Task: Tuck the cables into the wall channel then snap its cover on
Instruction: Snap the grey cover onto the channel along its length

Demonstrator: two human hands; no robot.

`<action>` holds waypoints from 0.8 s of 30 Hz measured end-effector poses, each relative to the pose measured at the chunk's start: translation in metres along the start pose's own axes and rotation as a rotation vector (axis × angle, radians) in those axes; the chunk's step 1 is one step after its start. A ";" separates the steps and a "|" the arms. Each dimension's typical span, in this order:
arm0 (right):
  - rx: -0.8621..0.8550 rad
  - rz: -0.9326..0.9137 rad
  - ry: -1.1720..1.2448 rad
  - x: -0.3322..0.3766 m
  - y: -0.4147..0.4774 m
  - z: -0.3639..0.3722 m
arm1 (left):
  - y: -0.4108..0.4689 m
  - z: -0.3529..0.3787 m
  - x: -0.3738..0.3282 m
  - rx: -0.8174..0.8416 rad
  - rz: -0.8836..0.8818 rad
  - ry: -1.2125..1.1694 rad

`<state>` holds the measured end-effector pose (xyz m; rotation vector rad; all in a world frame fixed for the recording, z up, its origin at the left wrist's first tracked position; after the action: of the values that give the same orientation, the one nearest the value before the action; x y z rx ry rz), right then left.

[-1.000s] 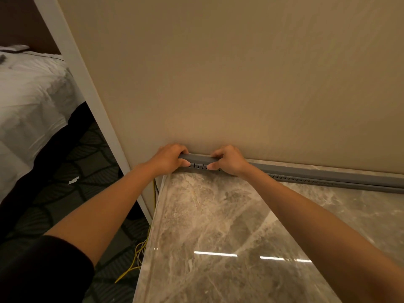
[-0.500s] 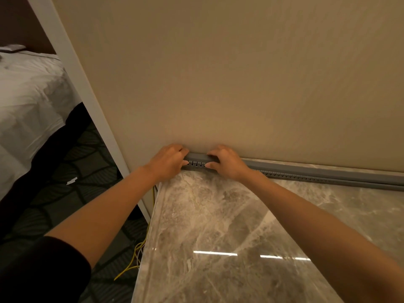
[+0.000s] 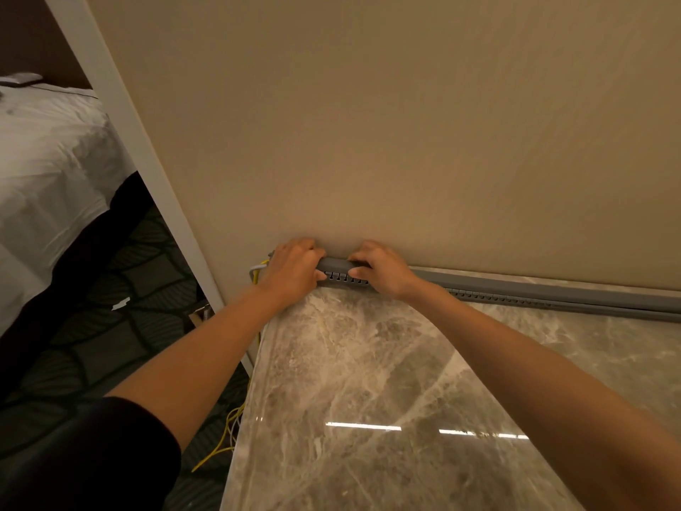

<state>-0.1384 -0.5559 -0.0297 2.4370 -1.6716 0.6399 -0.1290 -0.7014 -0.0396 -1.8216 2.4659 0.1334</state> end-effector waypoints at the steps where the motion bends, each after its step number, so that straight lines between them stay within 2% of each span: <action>1: -0.022 0.000 -0.011 0.000 -0.001 0.001 | 0.000 0.000 -0.001 -0.009 0.005 0.027; 10: -0.048 -0.011 -0.229 0.009 -0.004 0.001 | -0.008 0.007 -0.012 -0.021 0.054 0.209; 13: -0.076 -0.022 -0.284 0.013 -0.007 0.006 | -0.008 0.012 -0.013 -0.042 0.096 0.352; 20: -0.169 -0.078 -0.246 0.012 -0.012 0.016 | -0.011 0.013 -0.017 -0.095 0.125 0.517; 24: -0.203 -0.080 -0.230 0.008 -0.013 0.022 | -0.011 0.014 -0.017 -0.094 0.108 0.516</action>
<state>-0.1179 -0.5650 -0.0441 2.4890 -1.6135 0.1743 -0.1133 -0.6871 -0.0517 -1.9589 2.9412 -0.2539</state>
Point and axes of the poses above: each hand's wrist, its own y-axis towards the middle knuckle, its own z-axis out of the palm, x = y × z, the point moved 3 cm from there along y, towards the middle knuckle, and after that the axes turned 2 degrees about z, right-handed, at the moved point
